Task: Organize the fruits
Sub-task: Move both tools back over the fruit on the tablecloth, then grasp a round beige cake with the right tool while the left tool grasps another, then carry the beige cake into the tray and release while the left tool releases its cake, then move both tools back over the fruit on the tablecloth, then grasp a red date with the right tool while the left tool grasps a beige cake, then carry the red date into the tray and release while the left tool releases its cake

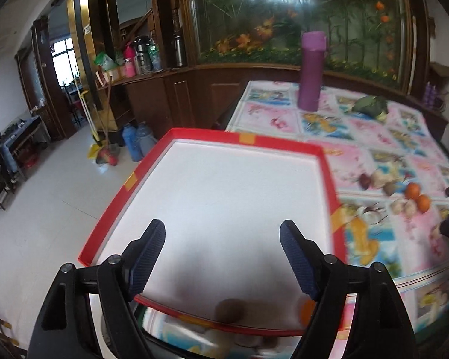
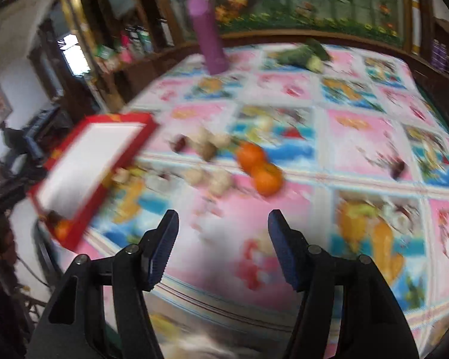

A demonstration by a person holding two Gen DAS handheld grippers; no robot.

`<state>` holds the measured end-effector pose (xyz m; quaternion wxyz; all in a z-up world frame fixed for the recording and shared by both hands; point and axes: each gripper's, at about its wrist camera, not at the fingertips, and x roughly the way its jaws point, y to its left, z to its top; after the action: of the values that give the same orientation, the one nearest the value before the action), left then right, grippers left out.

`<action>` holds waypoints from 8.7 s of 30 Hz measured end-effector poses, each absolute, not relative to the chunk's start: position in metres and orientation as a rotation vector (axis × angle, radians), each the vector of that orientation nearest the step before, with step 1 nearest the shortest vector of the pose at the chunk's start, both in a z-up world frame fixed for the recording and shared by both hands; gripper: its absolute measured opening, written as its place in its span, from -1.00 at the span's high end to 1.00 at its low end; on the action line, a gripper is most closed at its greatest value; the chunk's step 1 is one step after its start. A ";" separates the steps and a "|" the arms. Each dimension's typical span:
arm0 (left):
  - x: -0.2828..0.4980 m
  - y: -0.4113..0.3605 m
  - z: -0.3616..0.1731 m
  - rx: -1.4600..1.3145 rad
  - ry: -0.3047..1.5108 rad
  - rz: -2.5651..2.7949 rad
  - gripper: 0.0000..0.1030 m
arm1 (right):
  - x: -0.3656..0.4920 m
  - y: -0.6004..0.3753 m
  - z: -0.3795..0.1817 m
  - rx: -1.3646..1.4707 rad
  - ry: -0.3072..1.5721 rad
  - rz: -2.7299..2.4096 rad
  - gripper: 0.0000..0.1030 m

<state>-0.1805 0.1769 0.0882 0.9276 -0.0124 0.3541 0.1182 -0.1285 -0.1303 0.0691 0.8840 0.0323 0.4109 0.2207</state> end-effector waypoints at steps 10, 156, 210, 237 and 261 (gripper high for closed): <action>-0.187 0.183 0.082 -0.106 0.748 0.233 -0.54 | -0.070 -0.002 0.051 -0.115 0.887 0.512 -0.24; -0.154 0.060 0.095 0.260 0.759 0.212 -0.45 | -0.183 -0.192 0.079 -0.036 0.773 0.307 -0.19; -0.062 -0.018 0.029 0.193 0.996 -0.093 -0.44 | -0.071 -0.245 0.049 0.345 0.889 0.324 0.66; -0.102 0.022 0.061 -0.021 0.875 -0.139 0.61 | -0.076 -0.232 0.055 0.206 0.791 0.262 0.66; -0.134 0.232 0.082 -0.127 0.753 0.365 0.61 | -0.044 0.074 0.101 0.159 0.848 0.725 0.65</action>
<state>-0.1341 0.2319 0.0821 0.9119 -0.0617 0.3652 0.1769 -0.0445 0.0742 0.1013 0.8454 0.0755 0.4019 0.3435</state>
